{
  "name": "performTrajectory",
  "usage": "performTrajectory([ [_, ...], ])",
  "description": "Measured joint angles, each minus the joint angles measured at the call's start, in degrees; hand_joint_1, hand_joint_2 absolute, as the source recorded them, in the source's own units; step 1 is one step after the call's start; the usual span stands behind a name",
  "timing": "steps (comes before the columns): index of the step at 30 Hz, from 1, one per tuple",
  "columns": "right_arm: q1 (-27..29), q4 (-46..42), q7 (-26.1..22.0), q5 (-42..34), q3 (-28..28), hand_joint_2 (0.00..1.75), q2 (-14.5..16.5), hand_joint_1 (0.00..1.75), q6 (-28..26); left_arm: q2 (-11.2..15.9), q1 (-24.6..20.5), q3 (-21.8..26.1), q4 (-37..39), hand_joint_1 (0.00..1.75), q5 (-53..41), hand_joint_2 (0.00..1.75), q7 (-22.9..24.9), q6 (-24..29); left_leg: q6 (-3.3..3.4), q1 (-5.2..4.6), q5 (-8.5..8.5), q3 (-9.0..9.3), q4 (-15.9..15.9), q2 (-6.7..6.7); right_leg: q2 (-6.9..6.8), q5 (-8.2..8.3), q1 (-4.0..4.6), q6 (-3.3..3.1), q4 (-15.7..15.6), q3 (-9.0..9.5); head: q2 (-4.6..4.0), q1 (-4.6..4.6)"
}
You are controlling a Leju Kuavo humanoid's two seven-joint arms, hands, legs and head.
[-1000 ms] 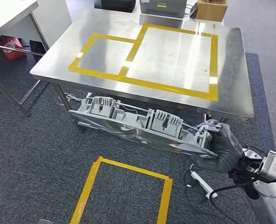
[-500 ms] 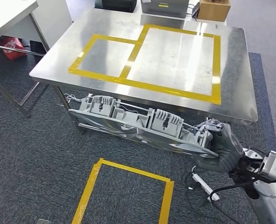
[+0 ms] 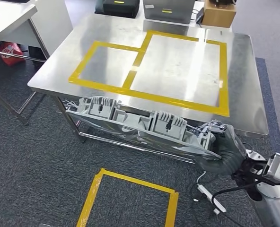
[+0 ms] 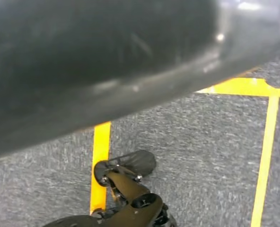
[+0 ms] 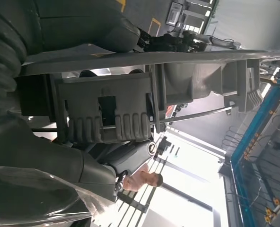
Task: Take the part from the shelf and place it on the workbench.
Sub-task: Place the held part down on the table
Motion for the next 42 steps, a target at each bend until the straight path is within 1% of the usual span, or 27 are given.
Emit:
performTrajectory([
  [2, -0.02, -0.07, 0.01, 0.03, -0.11, 1.75, -0.01, 1.75, -0.01, 0.02, 0.10, 0.02, -0.01, 0.00, -0.03, 0.00, -0.01, 0.07, 0.89, 0.10, -0.34, 1.27, -0.90, -0.12, -0.03, 0.39, -0.07, 0.51, 1.62, -0.18, -0.01, 0.14],
  [3, -0.09, -0.09, -0.01, 0.02, -0.16, 1.75, -0.01, 1.75, -0.01, 0.02, 0.10, 0.03, -0.02, 0.00, -0.04, 0.00, -0.01, 0.07, 1.26, 0.13, -0.58, 2.07, -1.25, -0.22, -0.02, 0.30, -0.07, 0.59, 4.02, -1.58, -0.01, 0.23],
  [4, -0.14, -0.09, -0.02, 0.01, -0.17, 1.75, 0.00, 1.75, -0.01, 0.01, 0.09, 0.05, -0.02, 0.00, -0.04, 0.00, -0.01, 0.08, 1.55, 0.11, -0.97, 2.79, -1.55, -0.26, 0.01, -0.21, -0.05, 0.60, 7.41, -3.87, -0.01, 0.32],
  [6, -0.15, -0.08, -0.03, 0.02, -0.20, 1.75, 0.01, 1.75, -0.07, -0.01, 0.09, 0.12, -0.02, 0.00, -0.04, 0.00, -0.01, 0.08, 1.91, -0.12, -2.04, 3.96, -1.68, -0.31, 0.04, -2.64, 0.05, 0.61, 14.15, -9.32, -0.01, 0.38],
  [7, -0.07, -0.07, -0.03, 0.07, -0.22, 1.75, 0.00, 1.75, -0.11, -0.01, 0.14, 0.18, -0.02, 0.00, -0.04, 0.00, -0.01, 0.08, 2.00, -0.26, -2.69, 4.67, -1.68, -0.35, 0.05, -3.92, 0.06, 0.59, 15.86, -11.53, -0.01, 0.39],
  [8, 0.00, -0.07, -0.02, 0.13, -0.24, 1.75, 0.00, 1.75, -0.15, -0.01, 0.18, 0.22, -0.02, 0.00, -0.05, 0.00, -0.01, 0.08, 2.05, -0.41, -3.40, 5.54, -1.68, -0.40, 0.04, -4.36, 0.06, 0.53, 15.89, -12.95, -0.01, 0.38],
  [9, 0.05, -0.07, -0.02, 0.18, -0.26, 1.75, 0.00, 1.75, -0.18, -0.01, 0.21, 0.26, -0.02, 0.00, -0.05, 0.00, -0.01, 0.09, 2.06, -0.55, -4.17, 6.58, -1.68, -0.45, 0.04, -3.39, 0.10, 0.37, 14.18, -13.49, -0.01, 0.39],
  [10, 0.08, -0.07, -0.02, 0.20, -0.31, 1.75, -0.01, 1.75, -0.20, -0.01, 0.21, 0.29, -0.02, 0.00, -0.06, 0.00, -0.01, 0.10, 2.05, -0.66, -4.98, 7.65, -1.71, -0.49, 0.04, -0.85, 0.20, 0.09, 11.12, -13.33, -0.01, 0.39],
  [12, 0.05, -0.07, -0.01, 0.19, -0.54, 1.75, -0.01, 1.75, -0.24, -0.18, 0.22, 0.33, 0.02, 0.00, -0.11, 0.00, -0.01, 0.11, 1.84, -0.74, -6.51, 9.22, -1.81, -0.56, 0.01, 5.83, 0.67, -0.72, 4.83, -12.61, -0.02, 0.26],
  [13, -0.02, -0.10, 0.00, 0.18, -0.72, 1.75, -0.03, 1.75, -0.26, -0.27, 0.20, 0.34, 0.03, 0.00, -0.16, 0.00, 0.01, 0.11, 1.55, -0.65, -7.11, 9.59, -2.01, -0.56, 0.01, 7.86, 1.01, -1.08, 3.00, -12.20, -0.02, 0.20],
  [14, -0.11, -0.19, 0.01, 0.17, -1.00, 1.75, -0.05, 1.75, -0.28, -0.35, 0.19, 0.35, 0.05, 0.00, -0.21, 0.00, 0.01, 0.11, 1.20, -0.53, -7.41, 9.95, -2.07, -0.55, 0.08, 8.66, 1.30, -1.38, 2.09, -11.88, -0.02, 0.12],
  [17, -0.45, -0.53, 0.04, 0.20, -1.76, 1.75, -0.22, 1.75, -0.34, -0.38, 0.05, 0.38, 0.03, 0.00, -0.36, 0.00, -0.01, 0.19, 0.20, -0.37, -6.77, 10.24, -0.19, -0.43, 0.23, 7.54, 1.28, -2.11, 0.91, -9.54, 0.00, 0.06],
  [19, -0.68, -0.66, 0.03, 0.25, -1.96, 1.75, -0.28, 1.75, -0.42, -0.49, -0.12, 0.40, 0.01, 0.00, -0.43, 0.00, -0.03, 0.24, -0.37, -0.26, -6.16, 7.04, 5.97, -0.39, 0.13, 6.59, 0.83, -2.45, 0.31, -7.48, 0.01, -0.17],
  [20, -0.79, -0.71, 0.02, 0.29, -2.09, 1.75, -0.28, 1.75, -0.48, -0.52, -0.13, 0.43, 0.01, 0.00, -0.45, 0.00, -0.03, 0.25, -0.70, -0.10, -6.89, 4.55, 9.79, -0.38, 0.08, 5.93, 0.71, -2.56, 0.19, -6.55, -0.01, -0.27],
  [22, -0.87, -0.74, 0.02, 0.41, -2.43, 1.75, -0.28, 1.75, -0.57, -0.43, 0.08, 0.48, 0.02, 0.00, -0.47, 0.00, 0.00, 0.28, -1.28, 0.36, -10.73, -0.19, 14.60, -0.37, 0.13, 4.43, 0.43, -2.52, 0.11, -4.69, -0.02, -0.32],
  [23, -0.87, -0.76, 0.04, 0.46, -2.59, 1.75, -0.28, 1.75, -0.59, -0.38, 0.23, 0.51, 0.02, 0.00, -0.50, 0.00, 0.00, 0.28, -1.56, 0.58, -12.40, -1.70, 14.89, -0.35, 0.19, 3.64, 0.24, -2.37, 0.10, -3.66, -0.03, -0.32],
  [24, -0.87, -0.77, 0.06, 0.49, -2.71, 1.75, -0.28, 1.75, -0.60, -0.35, 0.34, 0.55, 0.03, 0.00, -0.52, 0.00, 0.01, 0.29, -1.84, 0.81, -12.73, -2.50, 13.69, -0.32, 0.25, 2.79, 0.02, -2.14, 0.10, -2.54, -0.03, -0.33],
  [25, -0.88, -0.79, 0.08, 0.48, -2.79, 1.75, -0.28, 1.75, -0.60, -0.32, 0.40, 0.61, 0.03, 0.00, -0.54, 0.00, 0.00, 0.32, -2.19, 1.06, -11.10, -2.72, 11.21, -0.24, 0.29, 1.87, -0.24, -1.76, 0.10, -1.36, -0.03, -0.33],
  [27, -0.86, -0.83, 0.09, 0.44, -2.93, 1.75, -0.28, 1.75, -0.60, -0.36, 0.54, 0.72, 0.05, 0.00, -0.56, 0.00, 0.01, 0.39, -2.74, 1.57, -3.99, -2.54, 4.90, 0.22, 0.38, -0.06, -0.53, -0.91, 0.25, 0.60, -0.04, -0.54],
  [28, -0.86, -0.86, 0.09, 0.41, -3.03, 1.75, -0.28, 1.75, -0.61, -0.37, 0.61, 0.76, 0.07, 0.00, -0.56, 0.00, 0.02, 0.42, -2.75, 1.66, -1.18, -2.39, 2.84, 0.56, 0.43, -1.03, -0.52, -0.42, 0.31, 1.22, -0.05, -0.70],
  [29, -0.84, -0.92, 0.09, 0.40, -3.14, 1.75, -0.29, 1.75, -0.61, -0.40, 0.69, 0.78, 0.08, 0.00, -0.56, 0.00, 0.03, 0.43, -2.45, 1.69, 0.29, -2.33, 1.80, 0.80, 0.48, -1.66, -0.49, 0.06, 0.32, 1.96, -0.05, -0.87],
  [32, -0.75, -1.18, 0.04, 0.38, -3.48, 1.75, -0.31, 1.75, -0.67, -0.38, 0.57, 0.82, 0.05, 0.00, -0.61, 0.00, -0.01, 0.51, -0.72, 1.61, -0.29, -1.03, 1.38, 0.70, 0.35, -1.73, -0.67, 1.32, 0.91, 3.13, -0.06, -0.74],
  [34, -0.78, -1.27, -0.02, 0.41, -3.69, 1.75, -0.32, 1.75, -0.81, -0.35, 0.42, 0.83, 0.05, 0.00, -0.71, 0.00, -0.04, 0.56, 0.18, 1.49, -0.51, 0.31, 1.15, 0.51, 0.13, -2.58, -0.71, 1.51, 4.85, 0.90, -0.05, -0.31],
  [36, -0.75, -1.33, -0.07, 0.47, -3.90, 1.75, -0.32, 1.75, -0.95, -0.35, 0.35, 0.83, 0.05, 0.00, -0.86, 0.00, -0.05, 0.65, 0.66, 1.15, -1.19, 1.03, 1.05, 0.40, 0.06, -5.54, -0.46, 1.43, 11.80, -4.03, -0.05, 0.07],
  [38, -0.62, -1.33, -0.08, 0.58, -4.04, 1.75, -0.32, 1.75, -1.05, -0.33, 0.37, 0.84, 0.05, 0.00, -0.97, 0.00, -0.05, 0.82, 1.00, 0.68, -2.10, 1.82, 1.01, 0.20, 0.06, -7.73, -0.05, 1.05, 15.73, -8.50, -0.05, 0.26],
  [39, -0.55, -1.33, -0.07, 0.64, -4.07, 1.75, -0.32, 1.75, -1.08, -0.32, 0.39, 0.85, 0.05, 0.00, -0.99, 0.00, -0.05, 0.93, 1.14, 0.39, -2.61, 2.41, 1.00, 0.09, 0.07, -6.95, 0.22, 0.60, 15.15, -9.53, -0.05, 0.30],
  [42, -0.43, -1.36, -0.09, 0.72, -4.12, 1.75, -0.32, 1.75, -1.13, -0.55, 0.35, 0.85, 0.05, 0.00, -1.05, 0.00, -0.09, 1.21, 1.36, -0.38, -4.17, 4.52, 0.82, -0.10, 0.08, 1.39, 1.49, -1.77, 6.83, -9.10, -0.05, 0.12],
])
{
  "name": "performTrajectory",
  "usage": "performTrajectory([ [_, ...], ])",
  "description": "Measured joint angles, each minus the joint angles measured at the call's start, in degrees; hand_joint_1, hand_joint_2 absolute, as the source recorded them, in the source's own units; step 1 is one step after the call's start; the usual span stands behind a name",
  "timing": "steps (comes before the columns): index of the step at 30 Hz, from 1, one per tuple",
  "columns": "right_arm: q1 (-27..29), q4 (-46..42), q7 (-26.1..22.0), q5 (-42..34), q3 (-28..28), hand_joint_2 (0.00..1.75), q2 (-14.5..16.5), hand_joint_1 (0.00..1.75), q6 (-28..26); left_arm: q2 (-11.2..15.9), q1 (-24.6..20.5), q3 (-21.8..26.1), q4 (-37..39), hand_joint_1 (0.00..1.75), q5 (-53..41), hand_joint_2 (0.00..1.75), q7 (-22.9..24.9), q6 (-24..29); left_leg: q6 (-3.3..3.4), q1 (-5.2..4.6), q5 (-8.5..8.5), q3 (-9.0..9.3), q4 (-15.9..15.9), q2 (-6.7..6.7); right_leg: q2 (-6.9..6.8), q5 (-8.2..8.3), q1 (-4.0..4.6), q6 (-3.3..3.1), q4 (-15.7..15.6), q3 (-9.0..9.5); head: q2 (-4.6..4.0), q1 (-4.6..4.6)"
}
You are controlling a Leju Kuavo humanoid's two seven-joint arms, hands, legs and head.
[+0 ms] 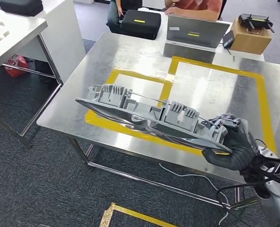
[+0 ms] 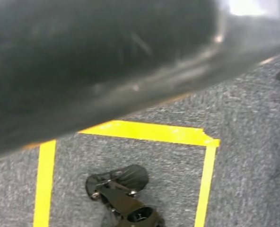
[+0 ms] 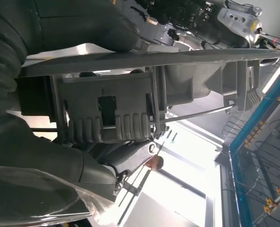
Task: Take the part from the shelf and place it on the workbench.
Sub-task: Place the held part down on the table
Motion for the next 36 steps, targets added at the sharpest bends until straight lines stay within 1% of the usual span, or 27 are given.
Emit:
performTrajectory([
  [1, 0.01, -0.06, -0.01, 0.02, -0.03, 1.75, 0.00, 1.75, -0.02, -0.11, -0.08, 0.01, 0.00, 0.00, -0.01, 0.00, -0.02, 0.05, -0.10, -0.06, -0.33, 0.38, -0.15, -0.04, 0.00, 1.85, 0.37, -0.73, -2.33, 0.48, -0.01, -0.18],
  [2, 0.03, -0.18, -0.02, 0.05, -0.12, 1.75, -0.02, 1.75, -0.05, -0.24, -0.10, 0.01, 0.00, 0.00, -0.02, 0.00, -0.04, 0.05, -0.30, 0.02, -0.48, 0.70, -0.39, -0.06, 0.03, 2.92, 0.71, -1.20, -3.69, 0.77, 0.00, -0.33],
  [3, 0.06, -0.29, -0.01, 0.08, -0.21, 1.75, -0.04, 1.75, -0.09, -0.28, -0.11, 0.02, 0.01, 0.00, -0.03, 0.00, -0.07, 0.05, -0.54, 0.10, -0.48, 0.84, -0.50, -0.07, 0.06, 3.07, 0.78, -1.07, -4.14, 1.16, 0.00, -0.43],
  [4, 0.08, -0.41, -0.02, 0.10, -0.30, 1.75, -0.07, 1.75, -0.10, -0.22, -0.11, 0.02, 0.00, 0.00, -0.05, 0.00, -0.11, 0.05, -0.69, 0.24, -0.53, 1.03, -0.73, -0.07, 0.16, 3.58, 0.82, -0.61, -4.95, 1.75, 0.00, -0.32],
  [6, 0.15, -0.48, -0.05, 0.11, -0.40, 1.75, -0.09, 1.75, -0.11, -0.23, -0.12, 0.02, 0.01, 0.00, -0.11, 0.00, -0.19, 0.05, -0.71, 0.29, -0.64, 1.42, -1.08, -0.02, 0.29, 4.01, 0.77, 0.26, -5.40, 2.24, 0.00, -0.24],
  [7, 0.18, -0.50, -0.07, 0.10, -0.41, 1.75, -0.09, 1.75, -0.10, -0.24, -0.17, 0.02, 0.00, 0.00, -0.14, 0.00, -0.21, 0.10, -0.66, 0.26, -0.76, 1.60, -1.32, 0.00, 0.31, 3.91, 0.75, 0.41, -5.47, 2.27, 0.00, -0.27],
  [15, 0.53, -0.57, 0.02, -0.50, -0.44, 1.75, -0.09, 1.75, 0.16, 0.36, -0.18, 0.15, 0.00, 0.00, -0.19, 0.00, -0.45, 0.28, -0.52, 0.03, -0.94, 1.79, -1.80, -0.01, 0.26, 3.66, 0.54, 0.38, -5.53, 2.25, 0.01, -0.32],
  [17, 0.53, -0.59, 0.02, -0.63, -0.44, 1.75, -0.09, 1.75, 0.21, 0.41, -0.18, 0.19, -0.01, 0.00, -0.21, 0.00, -0.52, 0.28, -0.40, -0.07, -0.85, 1.76, -1.86, 0.00, 0.26, 3.78, 0.45, 0.50, -5.58, 2.29, 0.01, -0.32],
  [19, 0.55, -0.66, 0.02, -0.67, -0.49, 1.75, -0.11, 1.75, 0.22, 0.43, -0.19, 0.21, -0.01, 0.00, -0.21, 0.00, -0.57, 0.28, -0.16, 0.07, -0.30, 2.05, -2.64, 0.07, 0.27, 3.85, 0.41, 0.75, -5.60, 2.21, 0.01, -0.32],
  [20, 0.54, -0.70, 0.02, -0.68, -0.52, 1.75, -0.14, 1.75, 0.22, 0.42, -0.21, 0.22, -0.01, 0.00, -0.21, 0.00, -0.58, 0.28, 0.00, 0.22, 0.09, 2.31, -3.23, 0.14, 0.27, 3.48, 0.38, 0.94, -5.11, 1.84, 0.00, -0.25],
  [21, 0.52, -0.74, 0.01, -0.69, -0.60, 1.75, -0.16, 1.75, 0.22, 0.39, -0.23, 0.24, -0.01, 0.00, -0.21, 0.00, -0.58, 0.28, 0.13, 0.41, 0.46, 2.56, -3.80, 0.26, 0.28, 2.54, 0.30, 1.19, -3.51, 0.94, -0.01, -0.16],
  [22, 0.55, -0.77, 0.01, -0.72, -0.67, 1.75, -0.17, 1.75, 0.23, 0.37, -0.24, 0.25, -0.01, 0.00, -0.21, 0.00, -0.59, 0.28, 0.19, 0.55, 0.68, 2.74, -4.13, 0.40, 0.28, 1.15, 0.11, 1.45, -0.80, -0.51, -0.01, -0.06],
  [24, 0.67, -0.76, 0.01, -0.78, -0.78, 1.75, -0.18, 1.75, 0.24, 0.32, -0.22, 0.28, -0.01, 0.00, -0.21, 0.00, -0.60, 0.28, 0.25, 0.64, 0.71, 2.79, -4.24, 0.70, 0.28, -1.78, -0.45, 2.17, 6.74, -4.42, -0.02, 0.09],
  [25, 0.77, -0.75, 0.02, -0.78, -0.80, 1.75, -0.18, 1.75, 0.24, 0.28, -0.19, 0.28, -0.01, 0.00, -0.21, 0.00, -0.60, 0.28, 0.15, 0.70, 0.63, 2.82, -4.22, 0.85, 0.25, -2.27, -0.77, 2.52, 9.33, -5.93, -0.02, 0.12],
  [26, 0.83, -0.75, 0.04, -0.78, -0.81, 1.75, -0.18, 1.75, 0.24, 0.23, -0.18, 0.28, -0.01, 0.00, -0.21, 0.00, -0.60, 0.28, -0.04, 0.83, 0.48, 2.92, -4.20, 1.03, 0.18, -1.73, -1.11, 2.89, 10.06, -6.59, -0.02, 0.13],
  [27, 0.85, -0.75, 0.05, -0.77, -0.82, 1.75, -0.18, 1.75, 0.25, 0.18, -0.17, 0.28, -0.01, 0.00, -0.21, 0.00, -0.60, 0.28, -0.36, 1.03, 0.26, 3.10, -4.12, 1.21, -0.01, -0.10, -1.45, 3.28, 8.38, -6.02, -0.02, 0.13],
  [28, 0.85, -0.75, 0.05, -0.77, -0.83, 1.75, -0.18, 1.75, 0.26, 0.16, -0.18, 0.28, -0.01, 0.00, -0.21, 0.00, -0.60, 0.28, -0.79, 1.31, -0.12, 3.38, -3.95, 1.39, -0.46, 2.22, -1.83, 3.76, 4.59, -4.34, -0.02, 0.14],
  [29, 0.84, -0.74, 0.05, -0.78, -0.84, 1.75, -0.16, 1.75, 0.26, 0.27, -0.19, 0.31, -0.01, 0.00, -0.21, 0.00, -0.60, 0.29, -1.32, 1.44, -0.57, 3.61, -3.76, 1.56, -1.18, 3.81, -1.93, 4.27, 0.85, -2.49, -0.02, 0.21],
  [30, 0.79, -0.74, 0.04, -0.80, -0.84, 1.75, -0.15, 1.75, 0.29, 0.39, -0.19, 0.34, -0.01, 0.00, -0.21, 0.00, -0.60, 0.33, -1.86, 1.46, -1.05, 3.75, -3.35, 1.73, -1.76, 4.76, -1.98, 4.39, -2.34, -0.78, -0.02, 0.45],
  [31, 0.79, -0.74, 0.03, -0.81, -0.87, 1.75, -0.14, 1.75, 0.31, 0.52, -0.19, 0.38, -0.01, 0.00, -0.26, 0.00, -0.61, 0.35, -2.29, 1.36, -1.44, 3.81, -3.04, 1.87, -2.15, 4.93, -1.94, 4.12, -4.15, 0.22, -0.01, 0.59],
  [32, 0.82, -0.74, 0.03, -0.81, -0.89, 1.75, -0.13, 1.75, 0.33, 0.62, -0.17, 0.41, -0.01, 0.00, -0.34, 0.00, -0.62, 0.38, -2.58, 1.17, -1.66, 3.81, -2.87, 2.02, -2.18, 4.34, -1.77, 3.56, -4.33, 0.44, 0.01, 0.62],
  [33, 0.85, -0.76, 0.02, -0.80, -0.92, 1.75, -0.14, 1.75, 0.36, 0.59, -0.17, 0.43, -0.01, 0.00, -0.42, 0.00, -0.64, 0.39, -2.77, 1.12, -1.81, 3.86, -2.72, 2.24, -1.79, 4.14, -1.78, 2.77, -4.33, 0.46, 0.03, 0.62],
  [34, 0.92, -0.77, 0.02, -0.78, -0.95, 1.75, -0.14, 1.75, 0.37, 0.56, -0.20, 0.43, -0.02, 0.00, -0.49, 0.00, -0.66, 0.38, -2.94, 1.15, -2.04, 3.99, -2.71, 2.38, -1.42, 3.93, -1.79, 2.13, -4.11, 0.40, 0.04, 0.42],
  [35, 0.92, -0.80, 0.02, -0.77, -0.97, 1.75, -0.14, 1.75, 0.38, 0.54, -0.28, 0.43, -0.03, 0.00, -0.52, 0.00, -0.68, 0.38, -3.10, 1.24, -2.52, 3.95, -2.19, 2.30, -1.07, 3.73, -1.79, 1.66, -4.00, 0.51, 0.05, 0.30],
  [36, 0.89, -0.84, -0.01, -0.75, -0.99, 1.75, -0.14, 1.75, 0.39, 0.54, -0.40, 0.44, -0.04, 0.00, -0.54, 0.00, -0.71, 0.39, -3.26, 1.33, -3.40, 3.41, -0.72, 2.04, -0.75, 3.55, -1.79, 1.25, -3.98, 0.73, 0.04, 0.27],
])
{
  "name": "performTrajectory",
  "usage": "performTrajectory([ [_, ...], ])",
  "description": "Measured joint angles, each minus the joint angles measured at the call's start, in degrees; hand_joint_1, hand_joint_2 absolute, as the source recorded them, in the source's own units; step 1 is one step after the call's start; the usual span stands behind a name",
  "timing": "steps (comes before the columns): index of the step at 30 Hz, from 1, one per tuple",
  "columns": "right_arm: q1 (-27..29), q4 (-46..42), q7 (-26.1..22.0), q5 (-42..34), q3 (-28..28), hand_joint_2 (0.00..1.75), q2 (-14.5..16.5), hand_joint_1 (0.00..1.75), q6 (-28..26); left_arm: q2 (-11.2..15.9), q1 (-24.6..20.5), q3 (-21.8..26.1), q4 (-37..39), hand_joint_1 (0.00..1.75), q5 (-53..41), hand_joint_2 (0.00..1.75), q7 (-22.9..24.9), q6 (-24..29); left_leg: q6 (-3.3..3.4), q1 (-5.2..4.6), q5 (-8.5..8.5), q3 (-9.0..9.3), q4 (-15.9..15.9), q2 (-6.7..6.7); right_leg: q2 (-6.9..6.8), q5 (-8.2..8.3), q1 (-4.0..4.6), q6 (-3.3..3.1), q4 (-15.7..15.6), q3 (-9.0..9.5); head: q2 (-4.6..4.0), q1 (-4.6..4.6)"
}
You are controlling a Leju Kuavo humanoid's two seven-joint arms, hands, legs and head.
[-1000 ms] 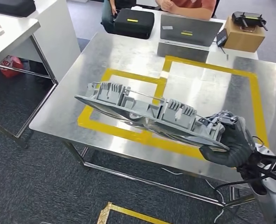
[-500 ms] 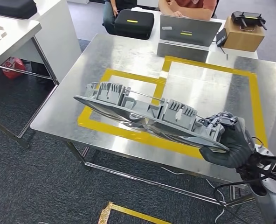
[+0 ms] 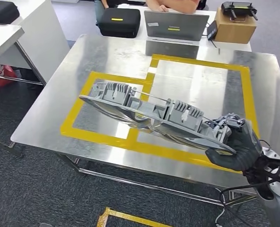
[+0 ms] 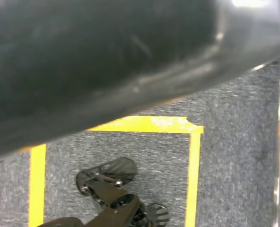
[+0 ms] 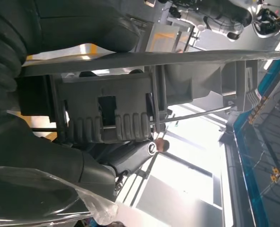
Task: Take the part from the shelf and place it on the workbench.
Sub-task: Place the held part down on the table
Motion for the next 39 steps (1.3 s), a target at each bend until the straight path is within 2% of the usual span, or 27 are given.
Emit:
performTrajectory([
  [1, -0.05, -0.04, -0.03, 0.00, -0.01, 1.75, 0.00, 1.75, 0.01, -0.01, -0.09, 0.00, -0.01, 0.00, -0.02, 0.00, -0.03, 0.01, -0.11, 0.06, -1.33, -1.28, 2.78, -0.37, 0.28, -0.16, 0.01, -0.37, -0.03, 0.29, 0.00, -0.06],
  [3, -0.11, -0.08, -0.13, 0.03, -0.01, 1.75, 0.00, 1.75, 0.03, -0.02, -0.11, 0.01, -0.01, 0.00, -0.09, 0.00, -0.06, 0.02, -0.02, 0.00, -4.25, -5.90, 11.06, -0.86, 0.96, -0.46, 0.21, -0.86, -0.03, 0.68, -0.01, -0.10],
  [4, -0.11, -0.08, -0.16, 0.07, -0.01, 1.75, 0.00, 1.75, 0.03, -0.03, -0.03, 0.01, -0.01, 0.00, -0.13, 0.00, -0.06, 0.02, 0.14, -0.09, -4.91, -8.23, 14.51, -0.92, 1.40, -0.59, 0.34, -1.04, -0.03, 0.82, -0.01, -0.11],
  [5, -0.09, -0.08, -0.17, 0.12, -0.01, 1.75, 0.00, 1.75, 0.04, -0.04, 0.05, 0.01, -0.01, 0.00, -0.18, 0.00, -0.06, 0.02, 0.41, -0.22, -4.45, -9.79, 16.10, -0.99, 1.88, -0.69, 0.46, -1.18, -0.03, 0.97, -0.02, -0.10],
  [6, -0.09, -0.08, -0.17, 0.16, -0.01, 1.75, 0.00, 1.75, 0.07, -0.05, 0.12, 0.02, -0.01, 0.00, -0.24, 0.00, -0.06, 0.02, 0.79, -0.41, -2.79, -10.33, 15.44, -1.13, 2.38, -0.77, 0.56, -1.28, -0.03, 1.11, -0.02, -0.09],
  [8, -0.08, -0.08, -0.21, 0.19, -0.01, 1.75, 0.00, 1.75, 0.13, 0.04, 0.13, 0.03, -0.01, 0.00, -0.34, 0.00, -0.06, 0.02, 1.90, -0.98, 2.50, -8.75, 8.65, -2.20, 3.37, -0.87, 0.63, -1.37, -0.07, 1.34, -0.02, -0.08],
  [9, -0.08, -0.08, -0.23, 0.19, -0.01, 1.75, 0.00, 1.75, 0.15, 0.13, 0.15, 0.03, -0.01, 0.00, -0.39, 0.00, -0.06, 0.02, 2.46, -1.19, 4.50, -7.63, 5.09, -3.01, 3.88, -0.90, 0.67, -1.31, -0.09, 1.33, -0.02, -0.06],
  [10, -0.05, -0.08, -0.26, 0.20, -0.01, 1.75, 0.00, 1.75, 0.16, 0.25, 0.15, 0.04, -0.01, 0.00, -0.42, 0.00, -0.07, 0.07, 2.86, -1.36, 5.62, -6.70, 2.36, -3.70, 4.35, -0.87, 0.63, -1.17, -0.12, 1.24, -0.02, -0.08],
  [11, 0.01, -0.08, -0.28, 0.20, -0.01, 1.75, 0.00, 1.75, 0.16, 0.36, 0.13, 0.05, -0.01, 0.00, -0.44, 0.00, -0.08, 0.13, 3.09, -1.47, 5.82, -6.19, 0.94, -4.14, 4.77, -0.79, 0.53, -0.93, -0.18, 1.07, -0.02, -0.09],
  [13, 0.11, -0.08, -0.30, 0.22, -0.05, 1.75, -0.01, 1.75, 0.18, 0.45, -0.03, 0.07, -0.01, 0.00, -0.44, 0.00, -0.11, 0.24, 3.09, -1.42, 5.63, -5.75, -0.12, -3.79, 5.44, -0.54, 0.44, -0.22, -0.55, 0.88, -0.01, -0.13],
  [15, 0.16, -0.10, -0.33, 0.25, -0.20, 1.75, -0.02, 1.75, 0.22, 0.32, -0.27, 0.08, -0.01, 0.00, -0.46, 0.00, -0.13, 0.26, 3.07, -1.10, 6.06, -5.16, -1.39, -3.02, 4.60, -1.28, 0.58, 0.38, 0.07, 0.35, -0.01, 0.05],
  [16, 0.07, -0.11, -0.37, 0.26, -0.28, 1.75, -0.03, 1.75, 0.25, 0.22, -0.32, 0.09, -0.01, 0.00, -0.49, 0.00, -0.15, 0.26, 3.09, -0.90, 6.33, -4.88, -1.98, -2.59, 3.64, -2.46, 0.70, 0.60, 1.92, -0.56, -0.01, 0.24],
  [18, -0.06, -0.11, -0.43, 0.28, -0.33, 1.75, -0.03, 1.75, 0.29, 0.06, -0.24, 0.09, -0.01, 0.00, -0.54, 0.00, -0.17, 0.26, 3.20, -0.81, 6.48, -4.65, -2.31, -1.76, 1.73, -5.80, 0.69, 0.96, 8.76, -3.87, -0.02, 0.56],
  [19, -0.06, -0.11, -0.43, 0.29, -0.33, 1.75, -0.02, 1.75, 0.29, -0.01, -0.17, 0.09, -0.01, 0.00, -0.56, 0.00, -0.17, 0.25, 3.20, -0.81, 6.44, -4.65, -2.29, -1.29, 1.35, -6.96, 0.67, 1.17, 12.19, -5.61, -0.02, 0.60],
  [20, 0.01, -0.10, -0.42, 0.32, -0.33, 1.75, -0.02, 1.75, 0.31, -0.06, -0.13, 0.09, -0.01, 0.00, -0.58, 0.00, -0.17, 0.25, 3.17, -0.80, 6.37, -4.60, -2.27, -0.83, 1.16, -7.16, 0.64, 1.36, 14.09, -6.63, -0.02, 0.59],
  [21, 0.03, -0.10, -0.41, 0.34, -0.34, 1.75, -0.02, 1.75, 0.31, -0.13, -0.12, 0.09, -0.01, 0.00, -0.59, 0.00, -0.17, 0.24, 3.10, -0.77, 6.27, -4.51, -2.25, -0.37, 1.02, -6.24, 0.62, 1.52, 13.78, -6.58, -0.02, 0.59],
  [22, 0.04, -0.10, -0.40, 0.37, -0.34, 1.75, -0.02, 1.75, 0.32, -0.21, -0.13, 0.09, -0.01, 0.00, -0.59, 0.00, -0.17, 0.23, 2.96, -0.71, 6.13, -4.35, -2.23, 0.05, 0.71, -4.35, 0.60, 1.62, 11.14, -5.31, -0.02, 0.60],
  [23, 0.02, -0.10, -0.41, 0.39, -0.34, 1.75, -0.02, 1.75, 0.33, -0.28, -0.16, 0.09, -0.01, 0.00, -0.59, 0.00, -0.17, 0.23, 2.74, -0.69, 5.93, -4.14, -2.16, 0.43, -0.03, -2.24, 0.58, 1.72, 6.96, -3.21, -0.02, 0.60],
  [24, -0.03, -0.10, -0.42, 0.41, -0.34, 1.75, -0.02, 1.75, 0.34, -0.29, -0.18, 0.10, -0.01, 0.00, -0.59, 0.00, -0.17, 0.24, 2.46, -0.80, 5.70, -3.99, -2.01, 0.76, -1.02, -0.79, 0.73, 1.70, 2.94, -0.98, -0.02, 0.64],
  [25, -0.08, -0.11, -0.44, 0.45, -0.36, 1.75, -0.02, 1.75, 0.33, -0.28, -0.18, 0.10, -0.01, 0.00, -0.60, 0.00, -0.17, 0.25, 2.19, -0.95, 5.49, -3.89, -1.85, 1.03, -1.69, 0.05, 0.84, 1.40, 0.00, 0.66, -0.01, 0.64],
  [26, -0.07, -0.12, -0.45, 0.52, -0.38, 1.75, -0.02, 1.75, 0.29, -0.24, -0.17, 0.11, -0.01, 0.00, -0.61, 0.00, -0.17, 0.25, 1.97, -1.15, 5.34, -3.83, -1.70, 1.29, -2.13, 0.19, 0.95, 1.04, -1.49, 1.54, 0.00, 0.64],
  [28, 0.10, -0.15, -0.46, 0.81, -0.43, 1.75, -0.02, 1.75, 0.08, -0.21, -0.16, 0.11, -0.01, 0.00, -0.64, 0.00, -0.17, 0.28, 1.71, -1.32, 5.21, -3.68, -1.67, 1.82, -1.57, 0.00, 1.07, 0.15, -1.67, 1.69, 0.01, 0.57],
  [30, 0.35, -0.22, -0.50, 1.57, -0.48, 1.75, -0.01, 1.75, -0.46, -0.19, -0.20, 0.13, -0.01, 0.00, -0.66, 0.00, -0.19, 0.37, 1.78, -1.34, 4.98, -3.38, -1.84, 2.23, -1.16, 0.04, 1.02, -0.13, -1.68, 1.76, 0.00, 0.51],
  [33, 0.74, -0.34, -0.59, 3.74, -0.52, 1.75, 0.01, 1.75, -1.86, -0.09, -0.34, 0.24, -0.01, 0.00, -0.68, 0.00, -0.20, 0.50, 2.93, -1.40, 4.94, -3.18, -1.98, 2.34, -0.90, 0.10, 0.91, -0.20, -1.71, 1.85, 0.01, 0.31],
  [35, 0.94, -0.36, -0.50, 5.56, -0.53, 1.75, 0.02, 1.75, -3.10, -0.04, -0.34, 0.38, -0.01, 0.00, -0.68, 0.00, -0.19, 0.52, 3.43, -1.40, 5.07, -3.17, -2.02, 2.33, -0.90, 0.03, 1.00, -0.30, -1.71, 1.84, 0.01, 0.28],
  [39, 1.07, -0.36, -0.32, 8.78, -0.56, 1.75, 0.02, 1.75, -5.40, -0.10, -0.16, 0.57, -0.01, 0.00, -0.72, 0.00, -0.19, 0.49, 3.22, -1.27, 5.28, -3.18, -2.10, 2.30, -1.00, -0.07, 1.27, -0.49, -1.67, 1.84, 0.01, 0.31],
])
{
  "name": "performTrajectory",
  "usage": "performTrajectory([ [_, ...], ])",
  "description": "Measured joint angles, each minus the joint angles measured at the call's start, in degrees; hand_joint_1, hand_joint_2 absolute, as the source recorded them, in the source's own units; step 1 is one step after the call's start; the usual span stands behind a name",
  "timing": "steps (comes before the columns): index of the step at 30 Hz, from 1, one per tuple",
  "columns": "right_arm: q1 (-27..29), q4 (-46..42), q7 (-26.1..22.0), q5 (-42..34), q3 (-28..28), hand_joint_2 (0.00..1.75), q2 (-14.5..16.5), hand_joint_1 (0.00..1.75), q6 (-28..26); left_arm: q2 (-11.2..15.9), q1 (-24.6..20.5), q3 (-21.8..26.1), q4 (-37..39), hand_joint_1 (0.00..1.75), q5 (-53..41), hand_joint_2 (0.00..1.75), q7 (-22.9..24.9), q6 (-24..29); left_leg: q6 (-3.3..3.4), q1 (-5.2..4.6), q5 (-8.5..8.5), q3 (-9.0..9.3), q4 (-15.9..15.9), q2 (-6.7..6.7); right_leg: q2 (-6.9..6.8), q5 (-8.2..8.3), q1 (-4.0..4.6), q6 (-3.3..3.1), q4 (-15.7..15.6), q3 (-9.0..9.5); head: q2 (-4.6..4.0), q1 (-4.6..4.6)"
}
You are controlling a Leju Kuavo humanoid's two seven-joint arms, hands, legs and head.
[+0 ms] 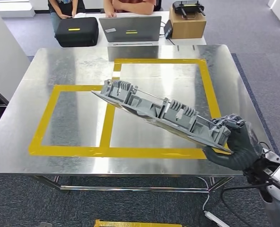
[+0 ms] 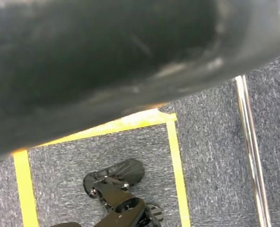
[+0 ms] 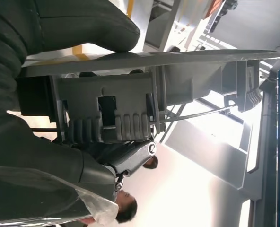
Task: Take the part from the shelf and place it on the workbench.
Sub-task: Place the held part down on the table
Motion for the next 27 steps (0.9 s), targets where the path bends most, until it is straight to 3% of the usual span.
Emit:
performTrajectory([
  [4, -0.04, 0.12, 0.84, 6.48, 0.01, 1.75, -0.07, 1.75, -4.22, -0.13, 0.07, 0.28, 0.00, 0.00, -0.37, 0.00, 0.07, -0.34, -1.54, 0.17, 0.06, -0.02, -0.08, -0.02, -0.07, -0.03, 0.10, -0.15, 0.06, -0.01, 0.00, 0.01],
  [6, -0.21, 0.44, 1.91, 12.07, 0.13, 1.75, -0.42, 1.75, -7.90, -0.22, 0.07, 0.39, 0.00, 0.00, -0.64, 0.00, 0.26, -0.56, -1.91, 0.21, 0.06, -0.05, -0.08, -0.05, -0.12, -0.03, 0.10, -0.16, 0.07, -0.01, 0.00, 0.02],
  [12, -2.69, 4.57, 7.44, 33.18, 1.58, 1.75, -3.45, 1.75, -19.64, -0.45, -0.08, 0.42, 0.00, 0.00, -1.97, 0.00, 1.23, -0.86, -2.00, 0.02, 0.04, -0.20, 0.04, -0.10, -0.21, 0.11, -0.10, -0.08, 0.05, 0.00, -0.01, 0.06],
  [18, -8.86, 12.10, 12.86, 43.34, 6.33, 1.75, -4.34, 1.75, -23.42, -0.57, -0.78, 0.34, -0.08, 0.00, -3.85, 0.00, 1.53, -1.89, -1.91, -0.19, 0.03, -0.30, 0.15, -0.10, -0.17, 0.24, -0.36, 0.12, 0.03, -0.07, 0.00, 0.04],
  [27, -16.89, 22.93, 17.86, 51.27, 13.97, 1.75, -4.05, 1.75, -24.94, -0.74, -1.25, -0.26, -0.22, 0.00, -5.57, 0.00, 1.35, -4.19, -1.89, -0.23, 0.05, -0.36, 0.19, -0.14, -0.21, 0.28, -0.39, 0.18, 0.03, -0.12, 0.00, 0.04],
])
